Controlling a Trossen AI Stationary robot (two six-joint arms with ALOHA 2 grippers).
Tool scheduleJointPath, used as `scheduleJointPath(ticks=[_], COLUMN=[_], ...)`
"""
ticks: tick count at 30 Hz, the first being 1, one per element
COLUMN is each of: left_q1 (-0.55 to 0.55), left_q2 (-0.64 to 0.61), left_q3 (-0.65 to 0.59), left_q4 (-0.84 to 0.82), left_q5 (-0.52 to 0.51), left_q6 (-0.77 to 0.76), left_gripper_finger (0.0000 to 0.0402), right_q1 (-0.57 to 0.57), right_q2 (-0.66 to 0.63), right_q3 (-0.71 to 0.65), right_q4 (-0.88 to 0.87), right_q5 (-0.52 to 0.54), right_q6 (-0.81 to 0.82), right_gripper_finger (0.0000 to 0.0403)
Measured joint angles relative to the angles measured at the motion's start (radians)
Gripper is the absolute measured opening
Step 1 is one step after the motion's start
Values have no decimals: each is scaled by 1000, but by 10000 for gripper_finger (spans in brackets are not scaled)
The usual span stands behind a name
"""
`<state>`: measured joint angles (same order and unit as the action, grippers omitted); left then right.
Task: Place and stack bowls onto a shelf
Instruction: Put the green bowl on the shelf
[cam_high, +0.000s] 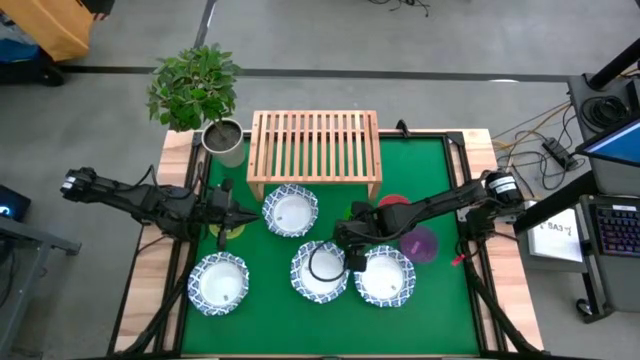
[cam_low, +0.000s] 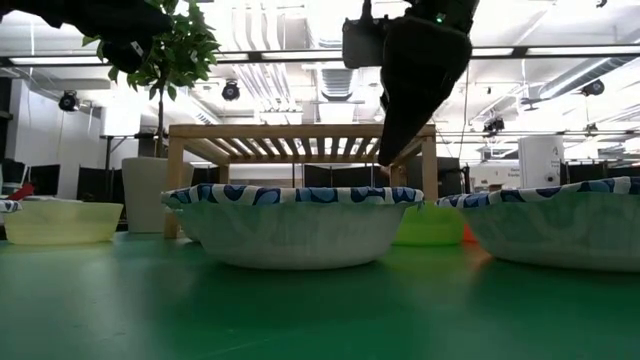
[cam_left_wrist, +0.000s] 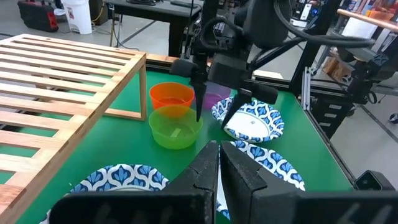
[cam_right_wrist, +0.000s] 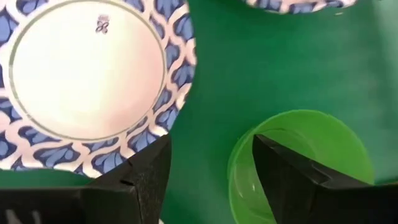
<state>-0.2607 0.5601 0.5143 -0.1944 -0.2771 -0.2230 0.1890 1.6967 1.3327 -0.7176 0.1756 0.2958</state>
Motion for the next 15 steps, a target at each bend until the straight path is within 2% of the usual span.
scheduleJointPath(ticks=[15], left_q1=[0], left_q2=[3], left_q3=[0], left_q4=[0], left_q5=[0], left_q6=[4], left_gripper_finger=[0], right_q1=[-24], right_q2=[95], right_q3=[-15], right_q4=[-4], right_q5=[97], right_q6=[54], right_gripper_finger=[204])
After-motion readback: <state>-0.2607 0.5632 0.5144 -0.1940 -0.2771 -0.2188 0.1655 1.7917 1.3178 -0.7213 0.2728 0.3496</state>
